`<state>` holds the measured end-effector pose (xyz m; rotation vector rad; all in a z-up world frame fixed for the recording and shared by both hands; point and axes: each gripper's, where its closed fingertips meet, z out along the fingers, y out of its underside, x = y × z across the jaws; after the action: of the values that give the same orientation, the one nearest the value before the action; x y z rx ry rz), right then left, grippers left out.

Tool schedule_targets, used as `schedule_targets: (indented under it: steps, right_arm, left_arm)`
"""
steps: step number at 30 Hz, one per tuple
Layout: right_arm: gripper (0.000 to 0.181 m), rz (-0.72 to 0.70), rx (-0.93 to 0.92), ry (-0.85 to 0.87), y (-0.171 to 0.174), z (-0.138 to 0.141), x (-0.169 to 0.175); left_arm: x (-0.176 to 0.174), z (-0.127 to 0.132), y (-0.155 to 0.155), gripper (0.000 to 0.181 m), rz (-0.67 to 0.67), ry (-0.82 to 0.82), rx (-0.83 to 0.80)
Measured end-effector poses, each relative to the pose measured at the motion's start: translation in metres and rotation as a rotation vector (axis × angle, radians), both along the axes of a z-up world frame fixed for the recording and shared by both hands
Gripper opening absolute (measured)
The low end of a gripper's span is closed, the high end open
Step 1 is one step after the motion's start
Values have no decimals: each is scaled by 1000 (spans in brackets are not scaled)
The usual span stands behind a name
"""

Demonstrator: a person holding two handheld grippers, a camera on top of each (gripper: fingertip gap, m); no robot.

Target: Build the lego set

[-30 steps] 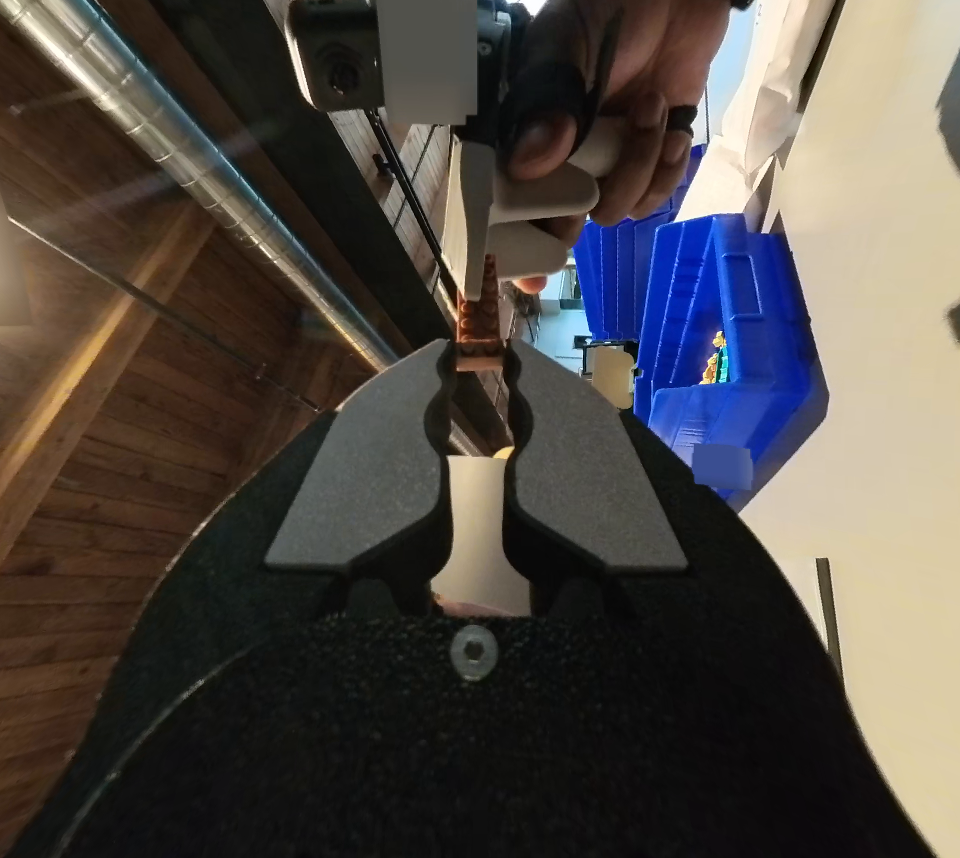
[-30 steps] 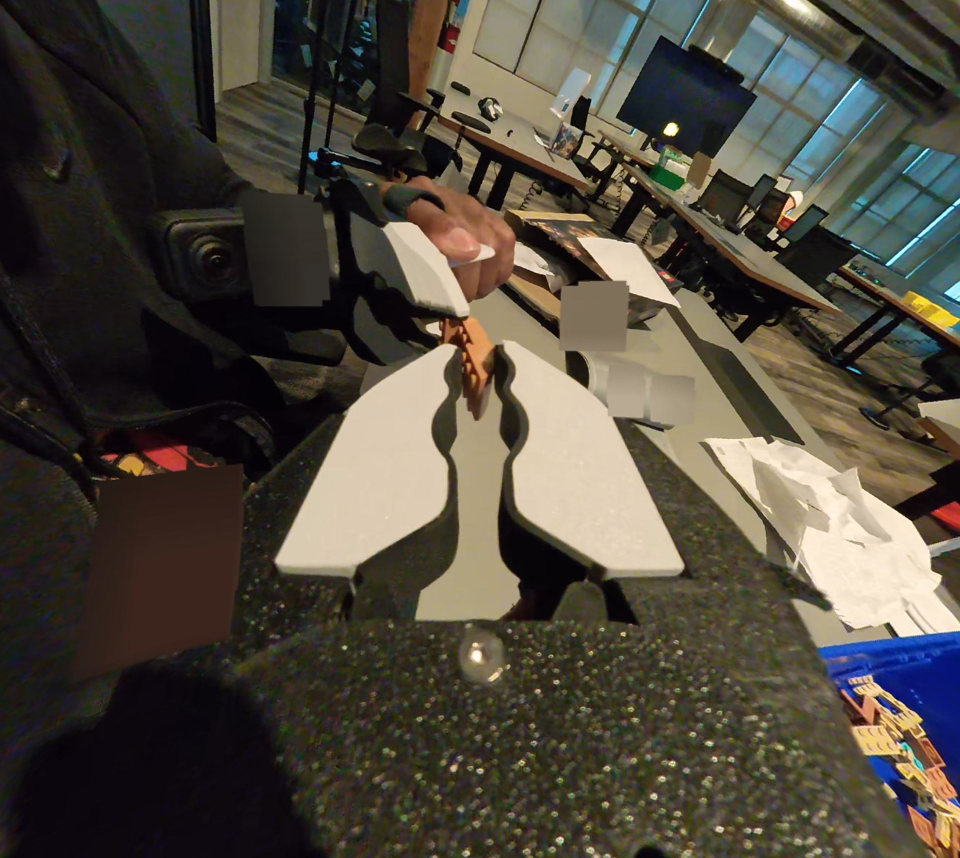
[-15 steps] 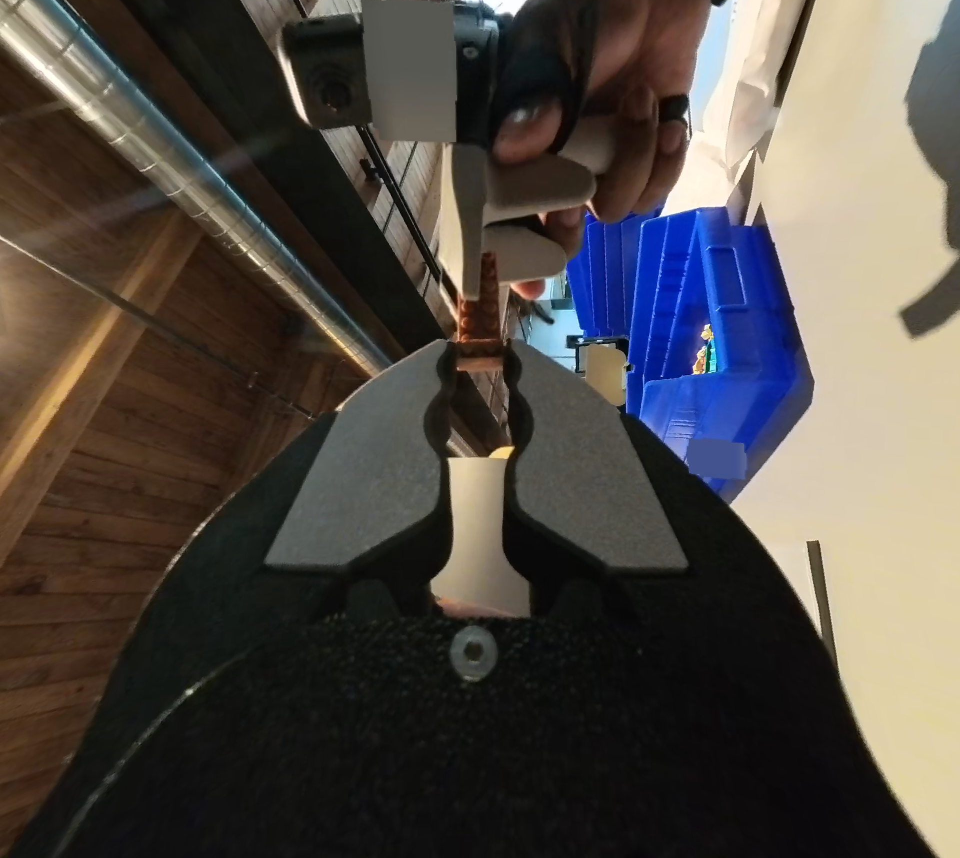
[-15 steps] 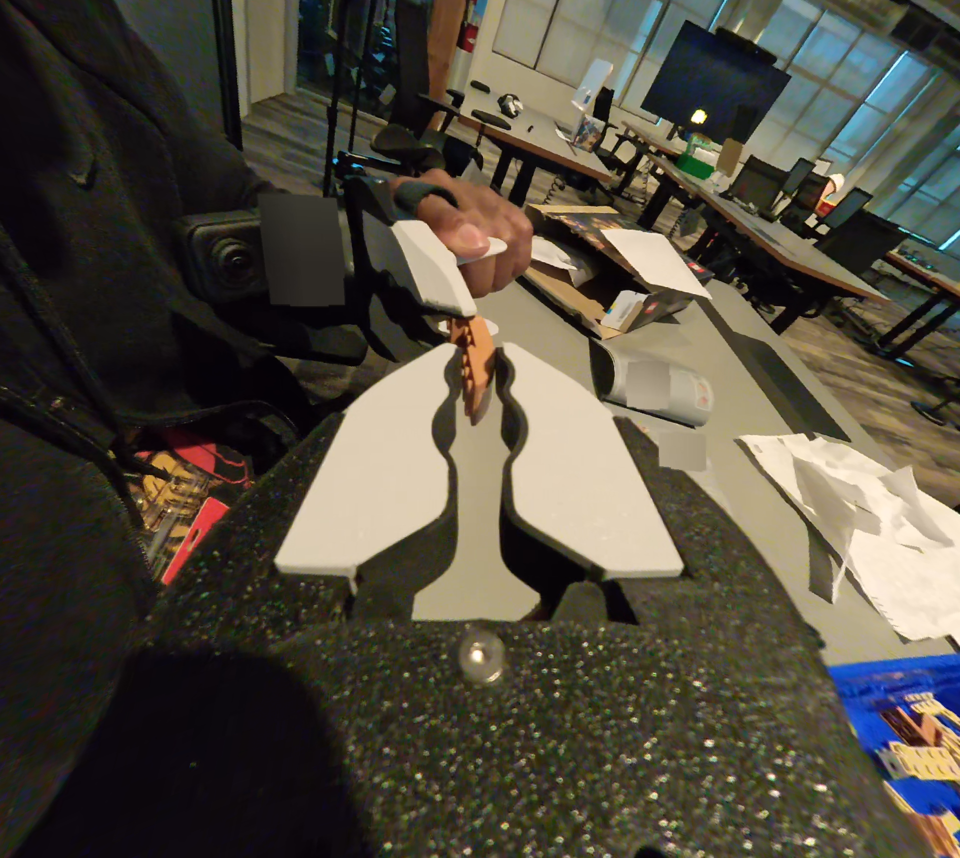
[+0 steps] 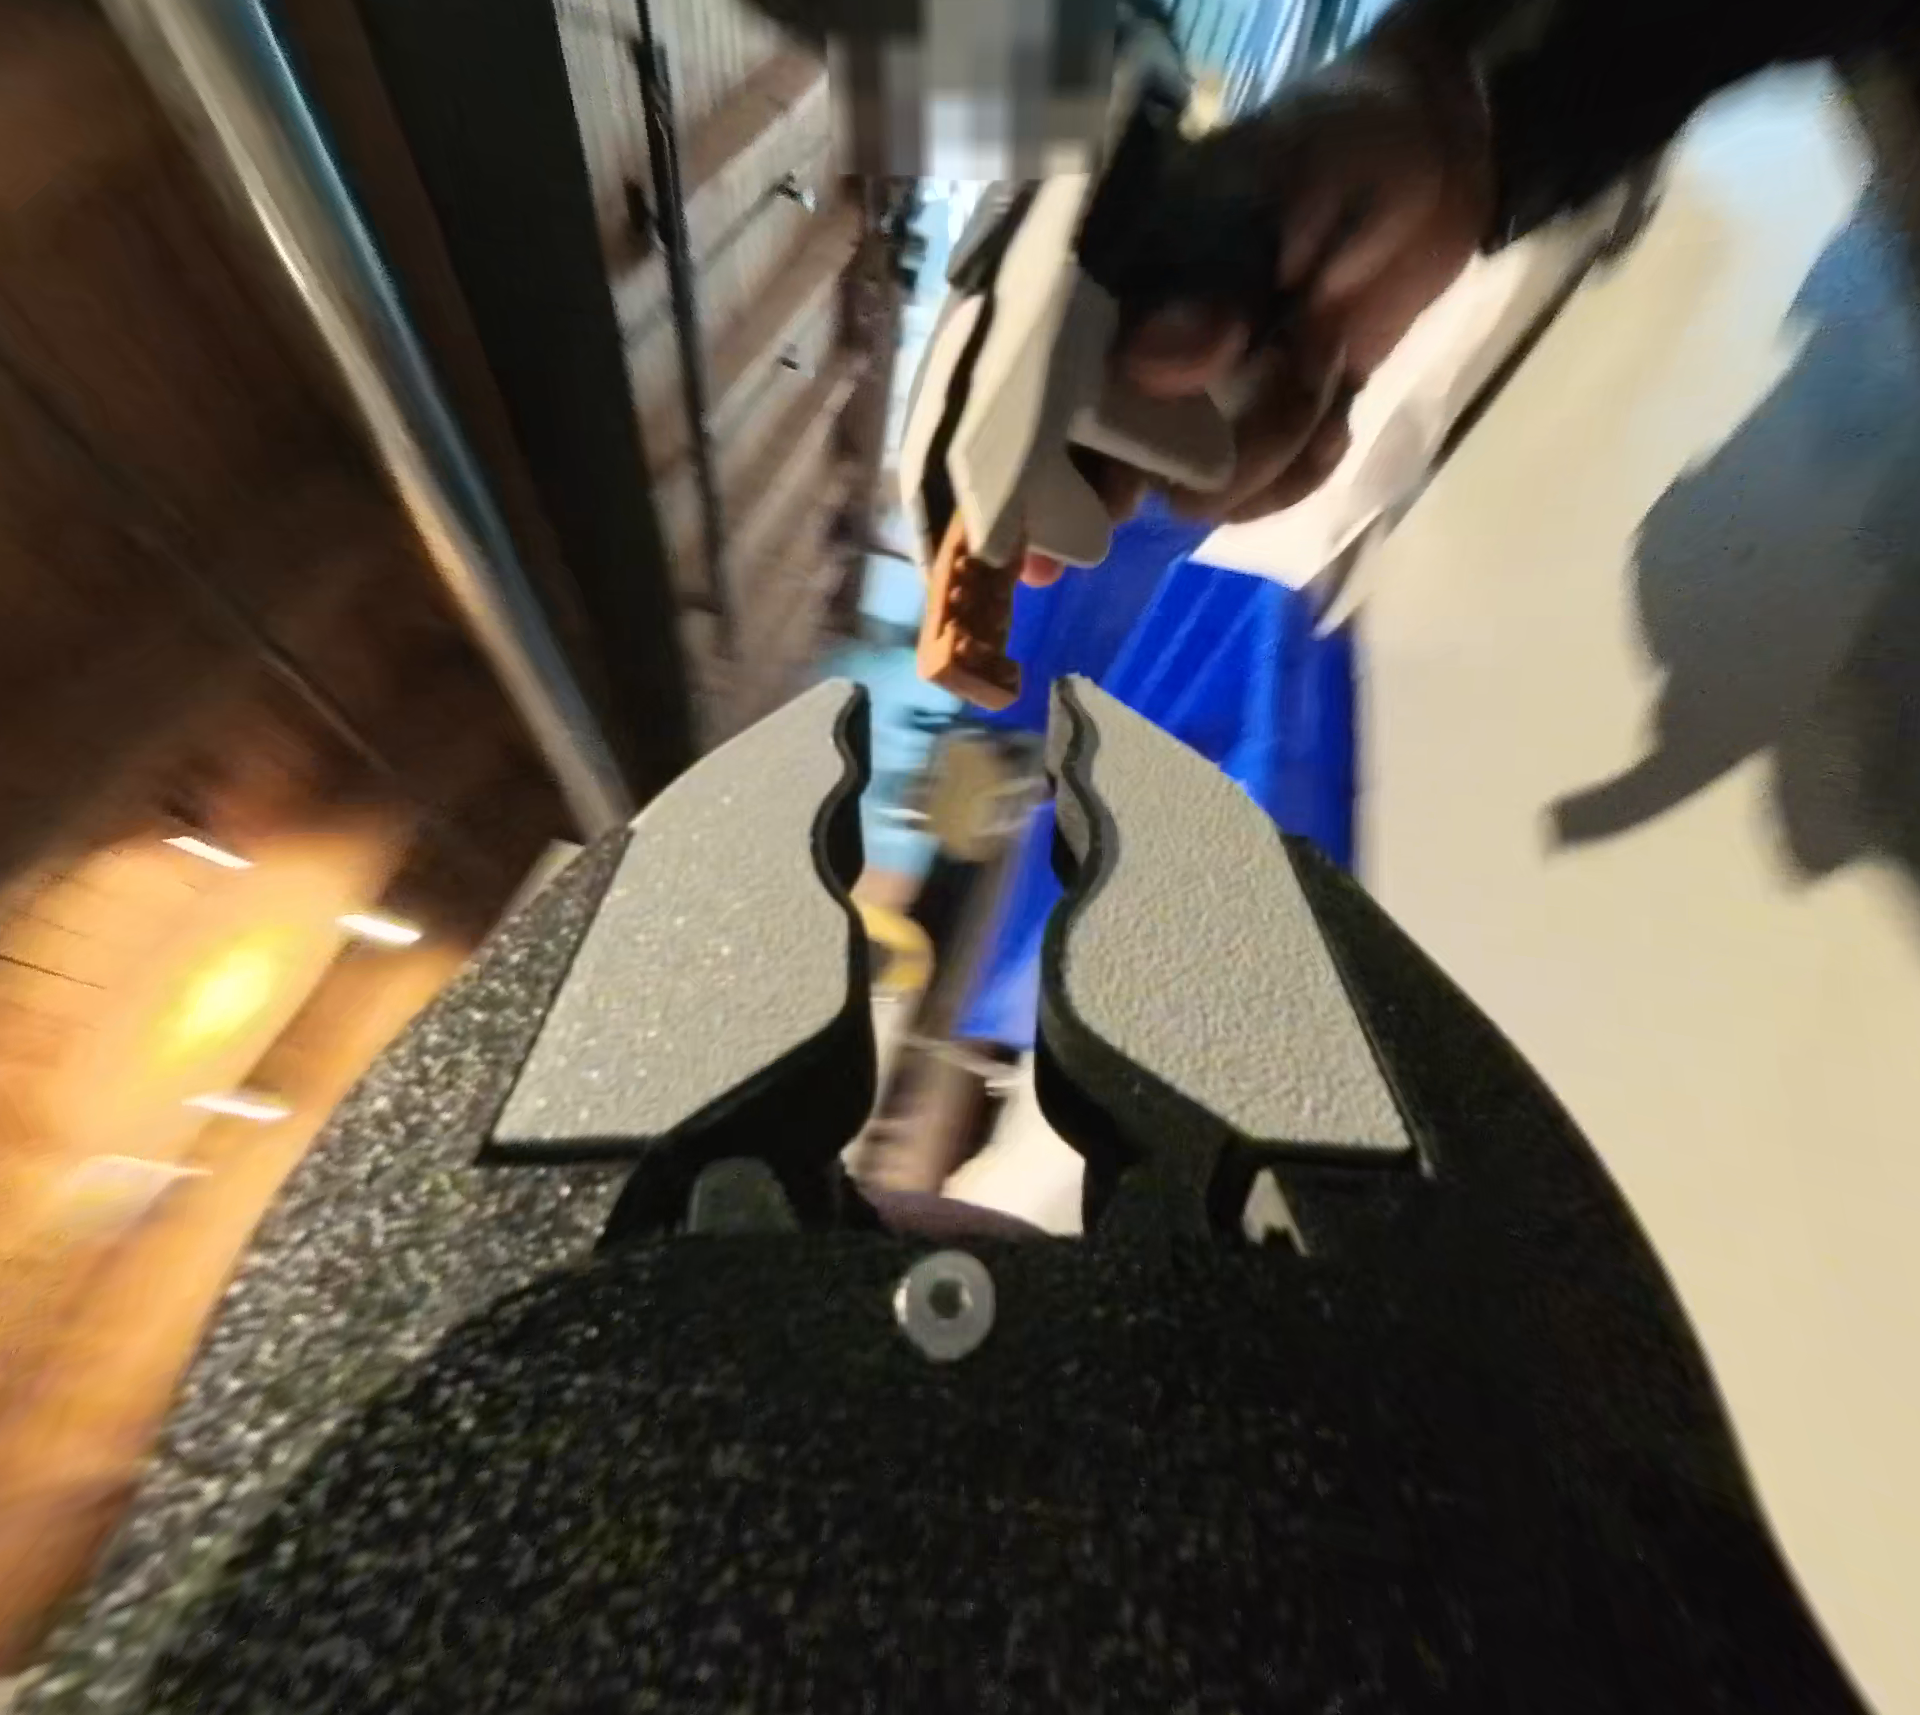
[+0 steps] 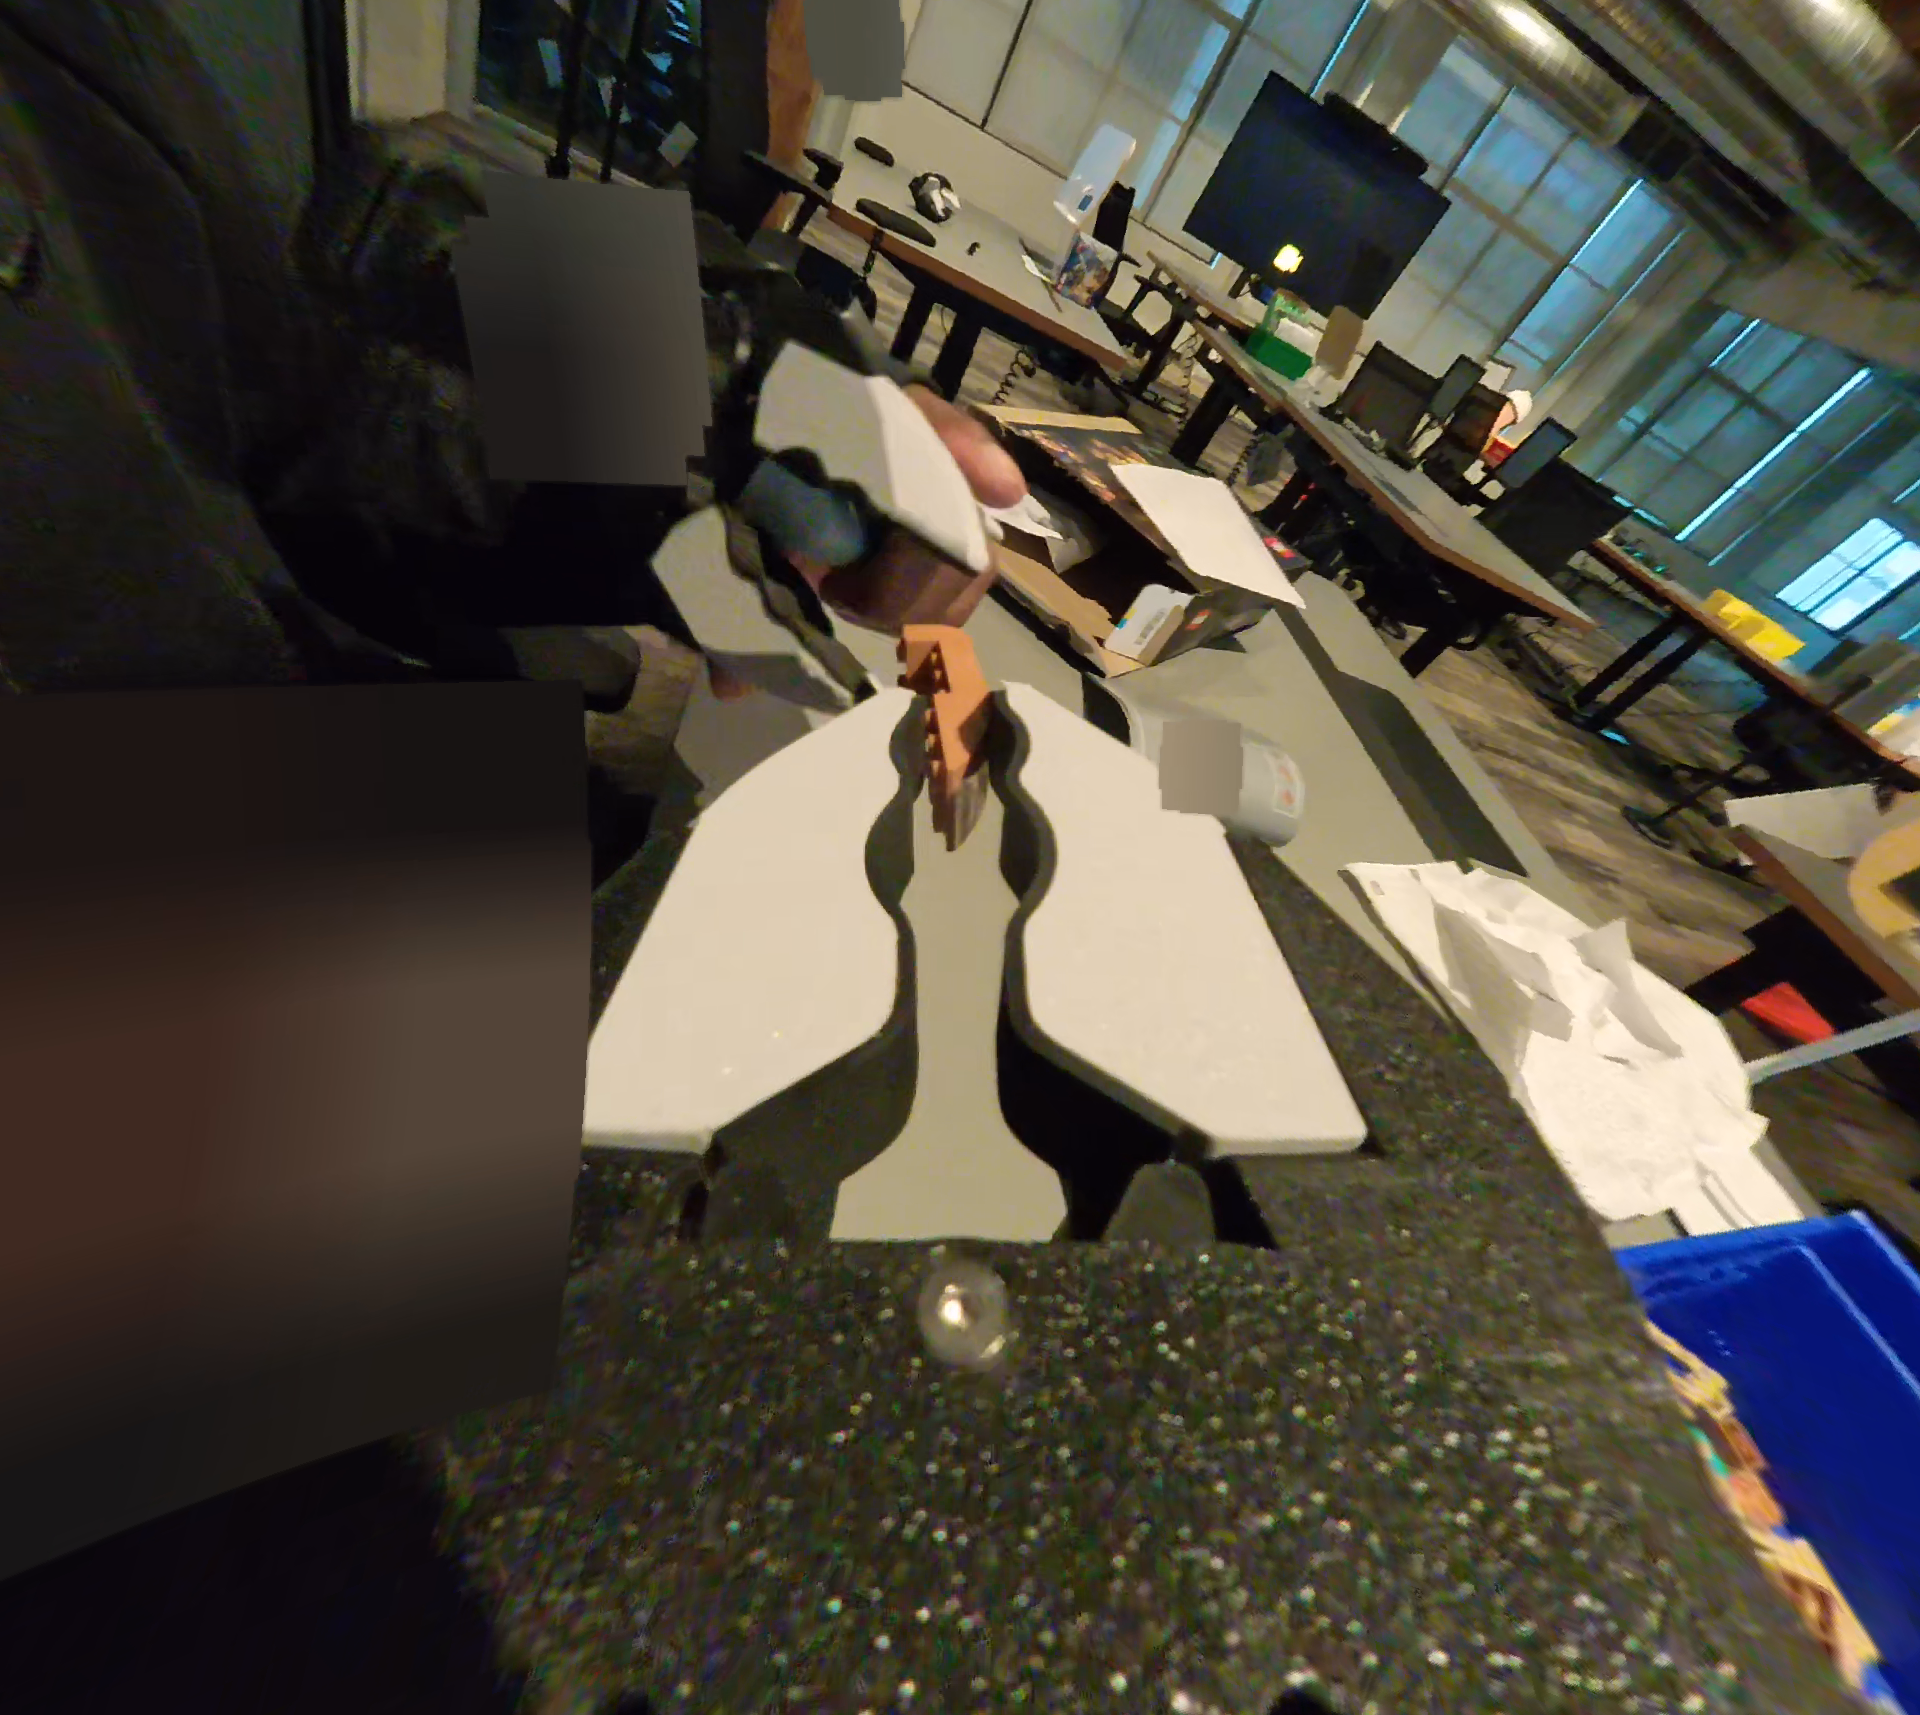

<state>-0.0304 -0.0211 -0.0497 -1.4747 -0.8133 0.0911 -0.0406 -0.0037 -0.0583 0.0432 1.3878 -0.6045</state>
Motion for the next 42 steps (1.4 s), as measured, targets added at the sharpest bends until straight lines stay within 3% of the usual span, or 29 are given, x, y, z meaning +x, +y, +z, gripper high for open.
schedule_targets:
  steps: [1, 4, 6, 11, 22, 30, 36, 39, 42]
  right_arm:
    - [10, -6, 8, -20, 0, 0, 0]
    - [10, -30, 9, -74, 2, -3, 0]
    - [10, -56, 4, -112, 4, -6, 1]
    - [11, -103, -13, -195, 6, -11, 3]
    - [10, -140, -50, -268, 9, -19, 1]
    - [10, -149, -70, -302, 10, -24, 2]
    - [11, -146, -82, -270, 11, -27, 1]
    - [41, -191, -76, -192, 15, -20, 10]
    - [49, -194, -120, -71, 16, -20, 18]
  left_arm:
    - [0, 1, 1, 33, -34, 64, -94]
    - [3, -2, 0, 33, -135, 346, -355]
    - [8, 1, 6, 34, -105, 447, -455]
    - [9, -2, 1, 35, -38, 612, -437]
    - [19, -10, -3, 23, 125, 702, -242]
    - [22, -22, -4, 9, 160, 791, -174]
    - [21, -28, -5, 8, 114, 846, -250]
    - [22, -29, -4, 8, 81, 842, -357]
    - [22, -31, -2, 8, -17, 862, -597]
